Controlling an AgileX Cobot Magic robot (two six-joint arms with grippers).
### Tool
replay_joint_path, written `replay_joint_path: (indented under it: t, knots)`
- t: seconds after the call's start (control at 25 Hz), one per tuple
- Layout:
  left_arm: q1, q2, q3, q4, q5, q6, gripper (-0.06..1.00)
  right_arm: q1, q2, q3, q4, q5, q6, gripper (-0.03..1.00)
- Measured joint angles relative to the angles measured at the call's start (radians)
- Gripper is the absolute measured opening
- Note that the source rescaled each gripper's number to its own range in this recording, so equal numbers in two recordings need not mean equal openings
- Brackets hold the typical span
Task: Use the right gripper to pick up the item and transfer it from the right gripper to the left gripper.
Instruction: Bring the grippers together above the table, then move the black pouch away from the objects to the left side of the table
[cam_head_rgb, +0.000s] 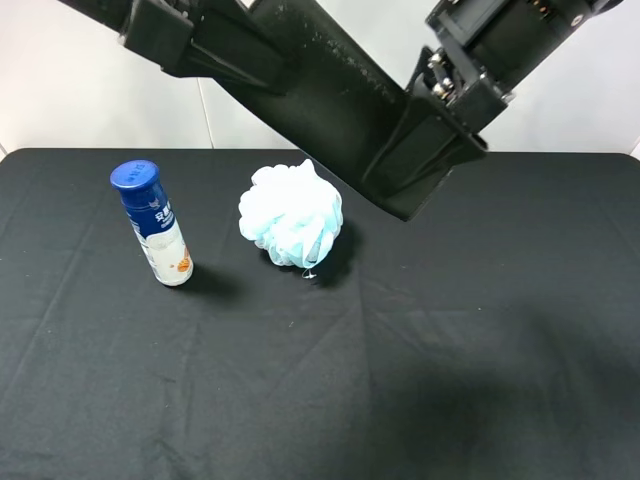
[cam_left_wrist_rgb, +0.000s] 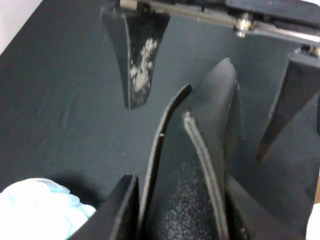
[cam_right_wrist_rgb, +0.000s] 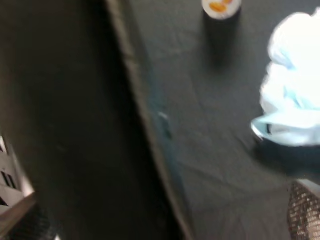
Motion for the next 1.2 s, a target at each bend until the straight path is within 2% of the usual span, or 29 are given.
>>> replay_joint_path:
  t: [0.56, 1.0, 1.2]
  knots:
    - [0.000, 0.000, 0.000, -0.002, -0.010, 0.000, 0.02, 0.000, -0.181, -0.026, -0.128, 0.001, 0.233, 1.00]
    - [0.000, 0.000, 0.000, -0.002, -0.014, 0.001, 0.01, 0.000, -0.367, -0.025, -0.306, 0.002, 0.460, 1.00]
    - [0.000, 0.000, 0.000, -0.003, -0.018, 0.001, 0.01, 0.000, -0.497, 0.084, -0.379, 0.000, 0.505, 1.00]
